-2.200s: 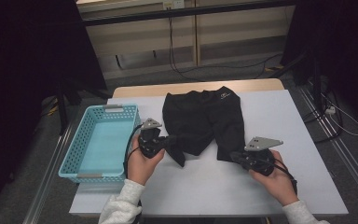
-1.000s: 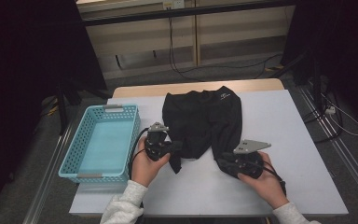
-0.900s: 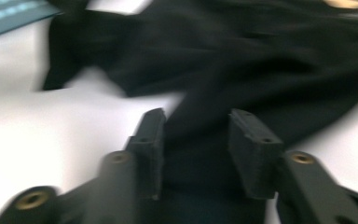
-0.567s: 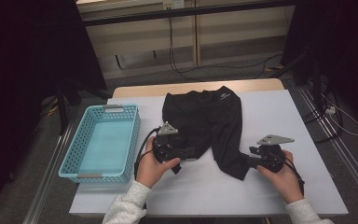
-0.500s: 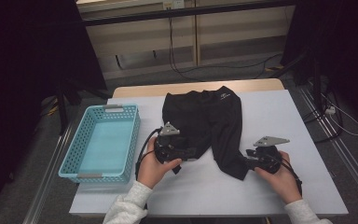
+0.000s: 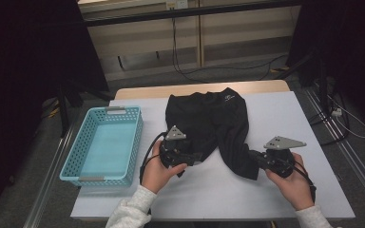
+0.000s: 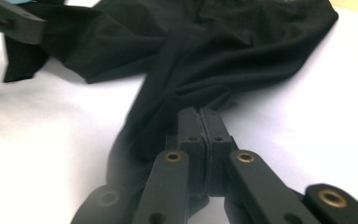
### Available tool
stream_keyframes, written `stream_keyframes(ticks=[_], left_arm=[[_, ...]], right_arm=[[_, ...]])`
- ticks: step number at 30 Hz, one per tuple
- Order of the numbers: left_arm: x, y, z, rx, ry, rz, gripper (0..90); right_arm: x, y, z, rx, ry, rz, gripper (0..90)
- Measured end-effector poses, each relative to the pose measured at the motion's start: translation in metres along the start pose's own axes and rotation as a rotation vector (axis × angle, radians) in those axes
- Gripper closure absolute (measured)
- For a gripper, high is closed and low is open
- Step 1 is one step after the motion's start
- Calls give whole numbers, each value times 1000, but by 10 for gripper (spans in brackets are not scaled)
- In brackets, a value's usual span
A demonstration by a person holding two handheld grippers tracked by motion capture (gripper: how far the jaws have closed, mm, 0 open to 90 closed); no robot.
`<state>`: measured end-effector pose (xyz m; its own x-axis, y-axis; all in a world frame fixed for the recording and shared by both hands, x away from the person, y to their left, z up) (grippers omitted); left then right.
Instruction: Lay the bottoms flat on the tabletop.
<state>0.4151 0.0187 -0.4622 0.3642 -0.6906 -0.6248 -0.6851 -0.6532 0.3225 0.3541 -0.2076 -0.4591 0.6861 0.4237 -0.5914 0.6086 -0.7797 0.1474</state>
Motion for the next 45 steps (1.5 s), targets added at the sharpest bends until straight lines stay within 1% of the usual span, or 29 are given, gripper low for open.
stream_keyframes(ticks=[1,2,3,5,6,9,10,11,13,14,16,17,18,20,22,25,26,28,29,31,32,33,35,37,39,41,42,43,45], left_arm=[[0,1,0,4,-6,0,306],[0,1,0,5,-3,2,305],[0,2,-1,7,-3,5,304],[1,3,-1,10,0,8,303],[1,3,-1,7,-6,10,302],[2,3,0,3,-8,11,301],[2,3,1,3,-11,12,301],[2,2,1,8,-14,10,301],[1,1,2,13,-17,7,302],[1,1,2,9,-15,9,301],[1,0,3,4,-18,6,298],[1,0,3,4,-18,7,297],[1,0,3,1,-18,7,295],[1,-1,3,2,-17,5,292],[-1,-1,2,-4,-14,5,291],[-1,-2,2,-7,-13,2,288],[-1,-3,2,-7,-12,2,288],[0,-2,3,-14,-17,5,289],[1,-3,4,-12,-21,4,290],[1,-3,4,-11,-20,0,290],[1,-3,4,-11,-20,1,290],[1,-3,4,-11,-20,1,290],[0,-2,4,-9,-15,3,290],[0,-2,3,-9,-10,2,294],[0,-2,3,-8,-10,1,296],[1,-2,4,-4,-12,1,296],[1,-2,4,-4,-13,2,297],[2,-2,4,-4,-11,3,297],[2,-1,5,-3,-14,2,296]], right_arm=[[1,-5,-2,-3,8,-14,890],[3,-13,-3,-11,6,-40,890],[5,-17,-4,-28,8,-46,890],[14,-30,-5,-69,-17,-60,883],[19,-36,-3,-78,-32,-83,874],[33,-49,8,-90,-94,-138,799],[35,-50,10,-91,-103,-144,766],[35,-49,9,-91,-92,-138,703],[30,-40,3,-90,-54,-103,624],[26,-34,-1,-79,-32,-84,579],[21,-21,-5,-35,3,-53,545],[19,-12,-3,-16,3,-29,538],[19,-6,-1,-9,-2,-13,530],[19,12,8,14,-23,45,530],[21,24,17,36,-47,75,532],[28,44,33,34,-105,153,514],[30,49,37,42,-129,173,510],[35,51,43,77,-156,153,482],[37,50,44,69,-162,147,468],[43,42,42,47,-162,111,449],[44,39,42,33,-165,103,445],[45,36,38,21,-154,95,436],[46,31,33,25,-134,74,405],[47,25,28,36,-115,55,403],[51,17,26,26,-129,32,410],[56,9,27,0,-147,13,431],[58,6,26,4,-136,7,452],[59,3,25,10,-129,-5,493],[59,-2,23,-1,-122,-32,631]])
Point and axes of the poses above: each handheld gripper's, and its own axes: x roughly forward along the jaws, z roughly out of its underside, y roughly to its right, the point moved 8 cm from there along x, roughly forward along the jaws, and after that the axes turned 13 degrees about -x, right-handed, at the moved point
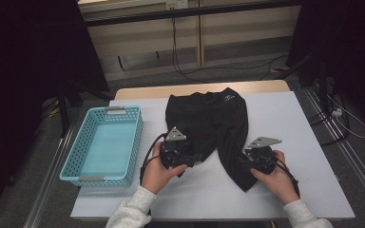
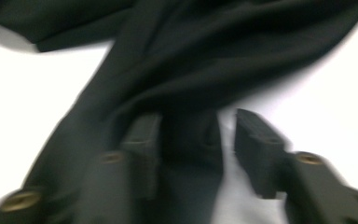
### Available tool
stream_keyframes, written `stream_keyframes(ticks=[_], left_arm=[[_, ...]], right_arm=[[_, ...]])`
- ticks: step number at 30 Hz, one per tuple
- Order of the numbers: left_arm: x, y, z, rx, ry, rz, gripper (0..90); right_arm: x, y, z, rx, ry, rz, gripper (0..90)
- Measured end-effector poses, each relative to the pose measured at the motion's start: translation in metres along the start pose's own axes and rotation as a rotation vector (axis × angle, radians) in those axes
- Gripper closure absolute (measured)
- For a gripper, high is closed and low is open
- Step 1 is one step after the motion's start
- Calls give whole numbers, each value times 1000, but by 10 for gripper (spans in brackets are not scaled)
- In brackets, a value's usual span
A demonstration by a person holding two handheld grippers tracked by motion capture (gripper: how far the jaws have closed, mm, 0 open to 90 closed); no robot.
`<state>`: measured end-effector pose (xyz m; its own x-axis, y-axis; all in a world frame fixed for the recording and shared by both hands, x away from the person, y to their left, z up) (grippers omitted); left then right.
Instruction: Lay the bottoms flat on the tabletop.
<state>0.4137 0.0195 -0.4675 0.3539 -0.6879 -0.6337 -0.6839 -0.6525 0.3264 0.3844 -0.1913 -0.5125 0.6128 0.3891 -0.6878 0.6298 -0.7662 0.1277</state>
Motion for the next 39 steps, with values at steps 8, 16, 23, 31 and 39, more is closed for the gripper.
stream_keyframes(ticks=[8,16,23,31,39], left_arm=[[2,2,0,5,-2,6,297],[2,5,-3,10,2,17,299],[4,8,-7,22,4,28,300],[7,13,-7,28,-5,41,300],[7,12,-8,22,-1,40,300]], right_arm=[[-11,3,-1,52,8,0,882],[-43,25,-1,74,64,68,884],[-74,33,8,80,93,143,881],[-65,36,32,28,-34,185,878],[-75,36,19,16,22,214,879]])
Point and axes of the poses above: each handheld gripper's, and its own axes: x roughly forward along the jaws, z roughly out of its underside, y roughly to its right, the point moved 8 cm from there along x, roughly forward along the jaws, and after that the axes turned 13 degrees about -x, right-handed, at the moved point
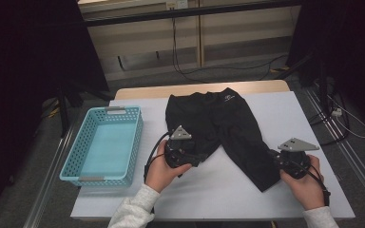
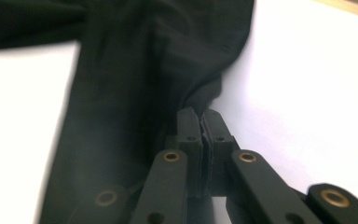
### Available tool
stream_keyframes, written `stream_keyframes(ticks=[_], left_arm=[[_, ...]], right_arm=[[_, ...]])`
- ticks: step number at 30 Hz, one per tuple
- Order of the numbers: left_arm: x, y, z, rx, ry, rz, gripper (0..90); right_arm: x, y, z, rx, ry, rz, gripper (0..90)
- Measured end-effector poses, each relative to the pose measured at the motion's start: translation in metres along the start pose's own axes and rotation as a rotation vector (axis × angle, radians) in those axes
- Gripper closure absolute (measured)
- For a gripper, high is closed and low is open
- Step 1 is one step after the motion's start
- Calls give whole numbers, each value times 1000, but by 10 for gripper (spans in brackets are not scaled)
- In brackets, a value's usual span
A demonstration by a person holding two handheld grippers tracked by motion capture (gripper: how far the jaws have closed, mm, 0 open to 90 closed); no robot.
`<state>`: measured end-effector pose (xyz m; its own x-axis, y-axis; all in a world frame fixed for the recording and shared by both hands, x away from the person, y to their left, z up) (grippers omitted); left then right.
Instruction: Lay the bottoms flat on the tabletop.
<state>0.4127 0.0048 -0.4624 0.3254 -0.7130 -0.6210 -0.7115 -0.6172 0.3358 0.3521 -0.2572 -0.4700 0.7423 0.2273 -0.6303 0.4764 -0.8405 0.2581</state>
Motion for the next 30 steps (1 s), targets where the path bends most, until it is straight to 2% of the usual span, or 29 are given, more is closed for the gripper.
stream_keyframes(ticks=[4,6,9,11,15,17,23,26,28,30], left_arm=[[0,0,1,1,-3,-1,299],[0,-1,1,2,-5,-1,299],[-1,-1,1,-5,1,0,298],[-2,-2,1,-7,4,0,298],[-2,-2,2,-6,2,-2,298],[-3,-2,2,-7,2,-2,298],[-2,-3,3,-7,0,-3,297],[-2,-2,4,-9,-2,-1,296],[-3,-2,3,-7,2,-2,296],[-4,-2,3,-9,0,1,295]], right_arm=[[9,-27,-4,-47,-30,-117,822],[19,-36,1,-73,-62,-138,735],[22,-38,-1,-82,-32,-163,657],[20,-34,-7,-66,-4,-145,586],[20,-17,-8,-4,23,-104,532],[22,-8,-6,20,25,-94,559],[24,23,3,118,50,-35,537],[23,30,7,129,45,-4,527],[21,29,6,111,42,5,526],[17,25,-2,83,61,10,517]])
Point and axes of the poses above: each handheld gripper's, and its own axes: x roughly forward along the jaws, z roughly out of its underside, y roughly to its right, the point moved 8 cm from there along x, roughly forward along the jaws, and after that the axes turned 13 degrees about -x, right-handed, at the moved point
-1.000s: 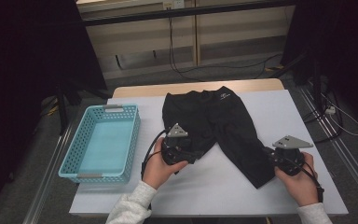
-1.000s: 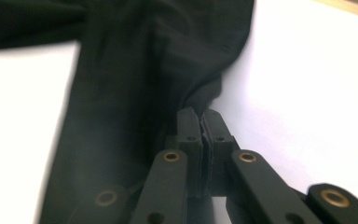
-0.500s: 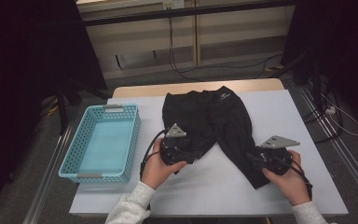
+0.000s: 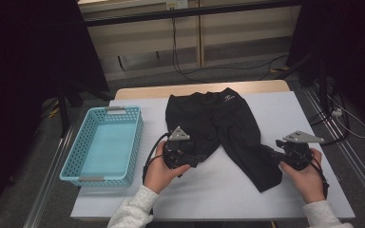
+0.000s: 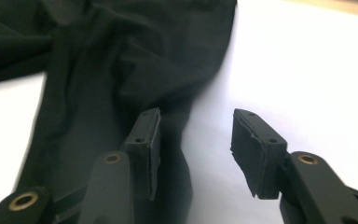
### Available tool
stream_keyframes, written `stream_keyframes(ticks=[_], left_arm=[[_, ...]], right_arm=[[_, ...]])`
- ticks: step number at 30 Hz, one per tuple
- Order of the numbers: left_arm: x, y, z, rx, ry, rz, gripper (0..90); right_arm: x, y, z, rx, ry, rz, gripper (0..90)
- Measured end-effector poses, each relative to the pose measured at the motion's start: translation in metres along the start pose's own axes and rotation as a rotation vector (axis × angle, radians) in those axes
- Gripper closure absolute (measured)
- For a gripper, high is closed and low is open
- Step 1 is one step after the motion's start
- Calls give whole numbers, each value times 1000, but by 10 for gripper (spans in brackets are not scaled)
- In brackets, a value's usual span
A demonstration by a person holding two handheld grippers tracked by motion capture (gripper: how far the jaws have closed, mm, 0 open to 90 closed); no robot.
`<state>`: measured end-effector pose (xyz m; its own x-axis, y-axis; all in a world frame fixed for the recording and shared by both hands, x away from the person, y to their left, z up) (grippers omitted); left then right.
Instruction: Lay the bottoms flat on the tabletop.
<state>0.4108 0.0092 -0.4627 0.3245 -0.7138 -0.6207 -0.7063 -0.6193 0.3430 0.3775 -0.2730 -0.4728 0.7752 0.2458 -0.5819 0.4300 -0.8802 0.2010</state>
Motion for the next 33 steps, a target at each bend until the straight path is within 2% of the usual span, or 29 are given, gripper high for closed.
stream_keyframes(ticks=[2,5,8,10,11,12,13,14,15,16,19,21,24,26,27,29,31,33], left_arm=[[0,0,0,2,1,-2,295],[0,-1,-1,1,7,-4,295],[-2,0,-3,4,8,-1,294],[-3,0,-4,1,12,1,294],[-3,0,-4,-2,16,2,294],[-3,-1,-4,0,18,1,294],[-3,-1,-5,-2,18,2,294],[-3,-1,-4,-4,18,3,294],[-3,-1,-4,-2,11,3,294],[-2,-1,-3,-6,11,3,294],[-1,-1,-2,-14,13,12,295],[-2,-3,-3,-5,14,1,296],[-4,-7,-4,-7,19,-16,294],[-4,-8,-3,-13,15,-16,294],[-3,-8,-2,-15,14,-16,294],[-2,-8,-1,-16,10,-18,294],[-2,-5,-1,-6,8,-12,294],[-2,-2,-1,-7,11,-2,293]], right_arm=[[-2,-12,-8,-30,18,-39,545],[2,-47,-15,-84,12,-155,616],[13,-75,-11,-91,-33,-252,637],[22,-85,-4,-127,-75,-255,617],[26,-92,0,-143,-103,-281,627],[29,-95,2,-169,-121,-277,636],[30,-96,2,-185,-109,-266,699],[30,-97,0,-185,-117,-267,820],[31,-96,0,-187,-125,-257,877],[35,-94,-2,-182,-128,-236,884],[39,-95,-8,-152,-118,-244,891],[37,-102,-16,-123,-78,-288,891],[35,-114,-32,-120,-10,-320,891],[35,-126,-41,-136,22,-353,887],[36,-131,-43,-142,23,-361,871],[39,-133,-41,-161,11,-348,712],[37,-127,-41,-158,18,-333,659],[30,-109,-42,-120,41,-294,569]])
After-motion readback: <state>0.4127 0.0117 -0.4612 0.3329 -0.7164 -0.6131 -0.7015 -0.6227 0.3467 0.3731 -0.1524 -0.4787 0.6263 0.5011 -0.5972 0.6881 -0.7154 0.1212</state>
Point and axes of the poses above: each handheld gripper's, and its own axes: x roughly forward along the jaws, z roughly out of its underside, y roughly to its right, the point moved 8 cm from there along x, roughly forward along the jaws, and after that the axes turned 13 degrees about -x, right-handed, at the moved point
